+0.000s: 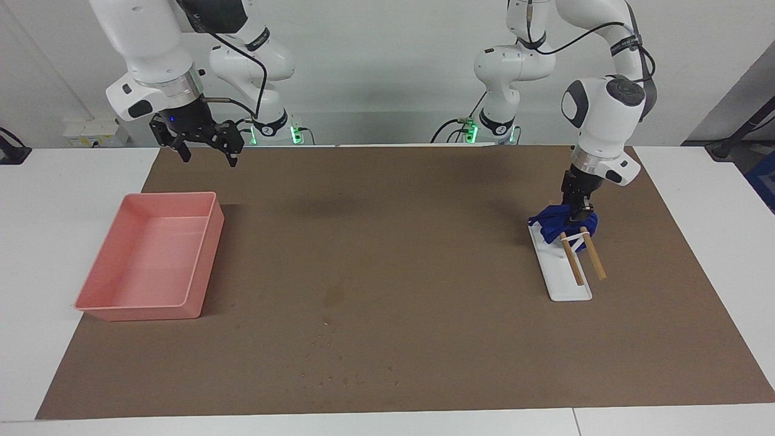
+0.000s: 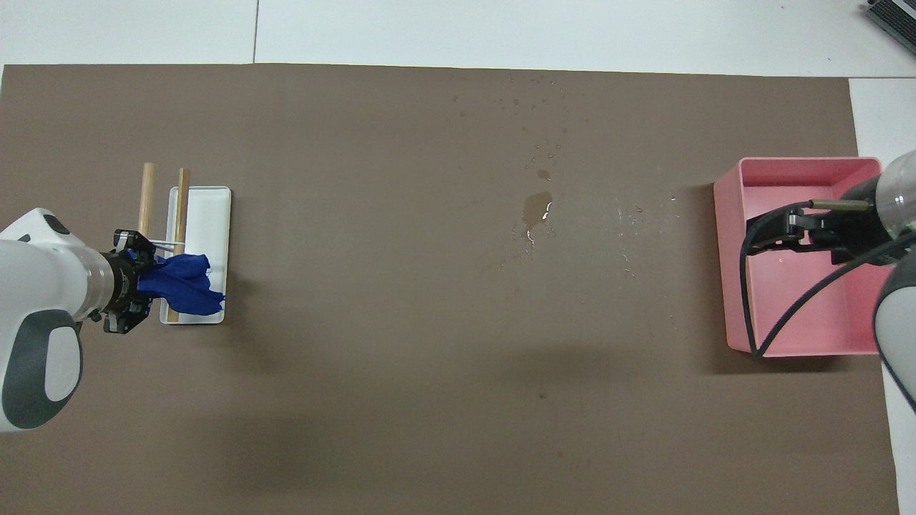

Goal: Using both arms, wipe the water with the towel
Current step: 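Lift the blue towel off the white tray with the left gripper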

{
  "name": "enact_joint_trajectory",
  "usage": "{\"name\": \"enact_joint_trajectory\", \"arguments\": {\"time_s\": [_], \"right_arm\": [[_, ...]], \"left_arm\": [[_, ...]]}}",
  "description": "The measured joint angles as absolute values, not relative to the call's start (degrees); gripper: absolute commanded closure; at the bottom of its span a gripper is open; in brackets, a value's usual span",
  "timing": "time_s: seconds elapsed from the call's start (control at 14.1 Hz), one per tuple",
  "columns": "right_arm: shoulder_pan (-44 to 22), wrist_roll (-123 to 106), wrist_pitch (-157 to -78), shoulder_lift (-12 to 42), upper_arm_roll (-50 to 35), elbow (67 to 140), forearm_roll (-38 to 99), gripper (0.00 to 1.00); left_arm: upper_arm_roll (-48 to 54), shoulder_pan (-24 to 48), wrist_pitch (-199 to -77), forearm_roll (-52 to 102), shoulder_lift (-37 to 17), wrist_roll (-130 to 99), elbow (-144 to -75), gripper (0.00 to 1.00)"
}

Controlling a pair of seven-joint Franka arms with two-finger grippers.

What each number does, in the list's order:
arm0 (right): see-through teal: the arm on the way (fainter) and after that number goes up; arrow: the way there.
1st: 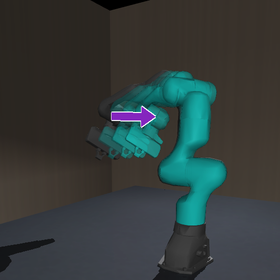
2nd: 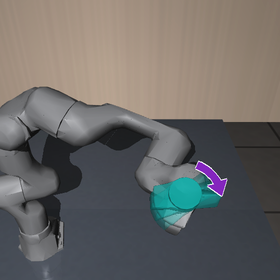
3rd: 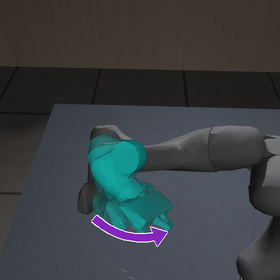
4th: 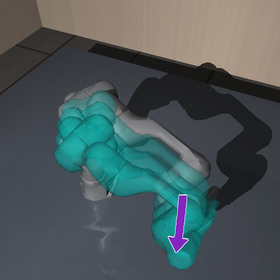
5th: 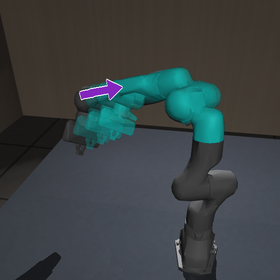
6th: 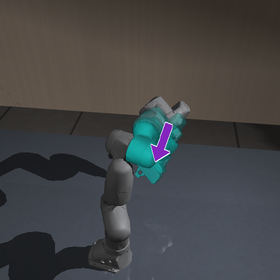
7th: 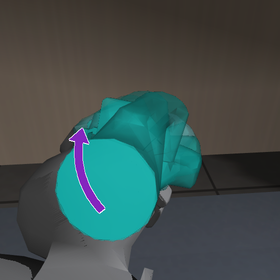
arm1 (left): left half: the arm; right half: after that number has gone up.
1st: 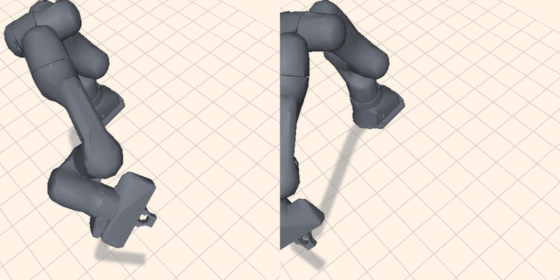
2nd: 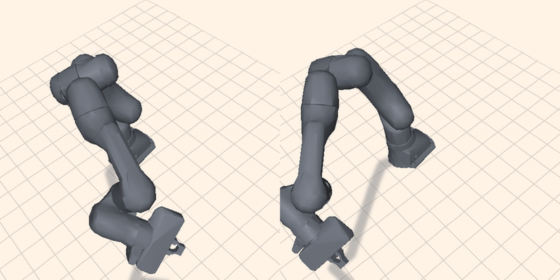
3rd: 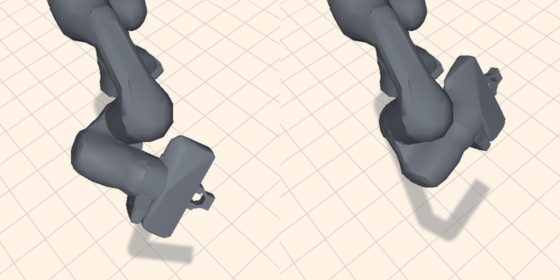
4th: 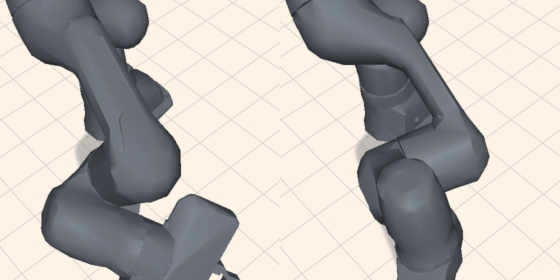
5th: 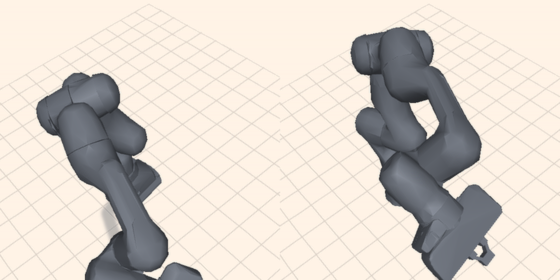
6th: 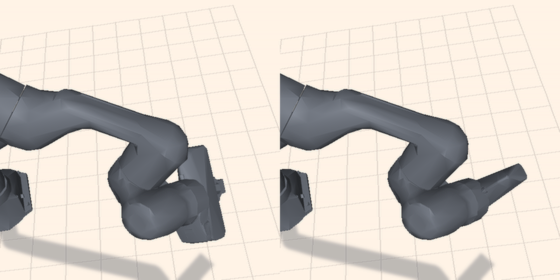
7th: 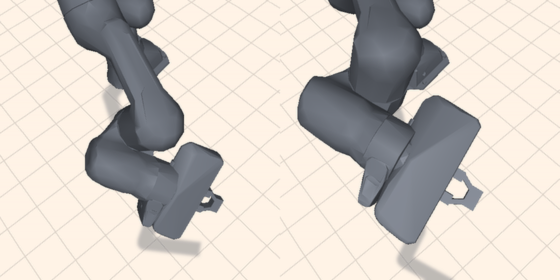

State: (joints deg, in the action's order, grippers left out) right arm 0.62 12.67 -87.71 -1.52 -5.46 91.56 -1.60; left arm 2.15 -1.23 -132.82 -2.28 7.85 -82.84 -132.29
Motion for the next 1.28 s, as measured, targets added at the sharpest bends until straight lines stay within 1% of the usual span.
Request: {"name": "enact_joint_trajectory", "arguments": {"time_s": [0.14, 0.28, 0.64, 0.85, 1.06, 1.28], "right_arm": [[0.6, 12.7, -87.7, -1.5, -5.5, 91.6, -1.6, 0.0], [0.6, 12.7, -87.8, -1.5, -5.5, 91.6, -1.6, 0.0], [0.3, 12.7, -87.9, -1.6, -5.5, 91.6, -1.6, 0.0], [0.3, 12.7, -88.3, -1.6, -5.5, 91.6, -1.5, 0.0], [-0.4, 16.7, -90.9, -1.6, -5.6, 91.6, 0.0, 0.0], [-2.0, 25.1, -91.7, -1.6, -5.9, 91.6, 4.6, 0.0]], "left_arm": [[2.3, -1.2, -132.2, -2.3, 7.6, -82.8, -131.3, 1.0], [2.3, -1.2, -129.2, -2.3, 6.6, -82.8, -128.7, 1.0], [3.2, -0.1, -116.5, -2.3, 3.7, -82.3, -116.1, 1.0], [3.5, 2.4, -110.4, -2.3, 3.7, -82.3, -111.2, 1.0], [3.7, 5.9, -104.7, 0.5, 3.7, -83.7, -106.1, 1.0], [4.9, 9.8, -103.4, 2.8, 3.7, -90.8, -102.9, 1.0]]}}
